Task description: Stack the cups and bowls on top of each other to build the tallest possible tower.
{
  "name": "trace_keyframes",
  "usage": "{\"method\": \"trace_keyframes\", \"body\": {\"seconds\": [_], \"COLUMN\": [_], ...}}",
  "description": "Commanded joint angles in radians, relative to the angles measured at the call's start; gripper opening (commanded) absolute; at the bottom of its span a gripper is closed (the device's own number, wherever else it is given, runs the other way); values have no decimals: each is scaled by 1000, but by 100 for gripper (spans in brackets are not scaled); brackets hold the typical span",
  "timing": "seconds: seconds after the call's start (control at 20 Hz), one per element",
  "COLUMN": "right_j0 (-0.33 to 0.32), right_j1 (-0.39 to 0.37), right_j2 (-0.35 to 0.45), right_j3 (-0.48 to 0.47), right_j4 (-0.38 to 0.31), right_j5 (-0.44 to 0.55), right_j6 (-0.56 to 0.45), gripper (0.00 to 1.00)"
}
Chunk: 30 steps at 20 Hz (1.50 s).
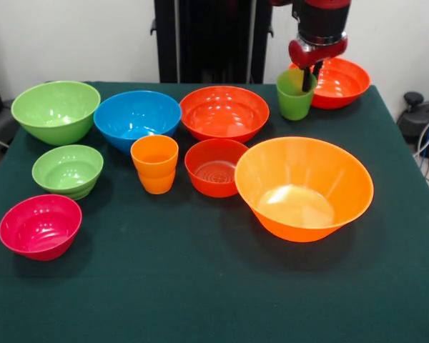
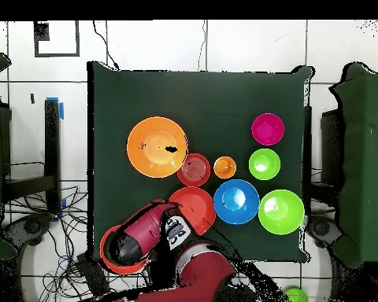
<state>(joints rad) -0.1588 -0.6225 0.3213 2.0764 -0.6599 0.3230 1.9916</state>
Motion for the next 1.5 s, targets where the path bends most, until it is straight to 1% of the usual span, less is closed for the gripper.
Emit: {"method": "trace_keyframes", "body": {"seconds": [0.05,0.2,0.3,0.4,0.5,0.55,0.65,0.7,0.75,0.8,0.9,1.1,1.15,1.3,1.4,1.5], "right_j0": [-6,-8,-21,-25,-39,-40,-48,-48,-43,-41,-44,-69,-64,-58,-82,-75], "right_j1": [20,12,-12,-75,-139,-164,-209,-221,-222,-211,-199,-217,-212,-152,-101,-67], "right_j2": [79,77,94,108,131,137,141,130,109,98,103,131,124,128,167,159], "right_j3": [-35,-32,-34,-45,-57,-68,-83,-92,-104,-121,-142,-149,-164,-225,-260,-315], "right_j4": [-30,-23,-6,21,54,64,86,91,84,85,95,133,130,114,118,106], "right_j5": [8,29,67,133,172,173,132,85,38,50,80,158,172,230,256,295], "right_j6": [-34,-38,-63,-94,-110,-104,-52,-5,33,32,12,-44,-50,-100,-152,-166], "gripper": [0,0,0,0,0,0,0,0,0,0,0,0,0,0,0,0]}}
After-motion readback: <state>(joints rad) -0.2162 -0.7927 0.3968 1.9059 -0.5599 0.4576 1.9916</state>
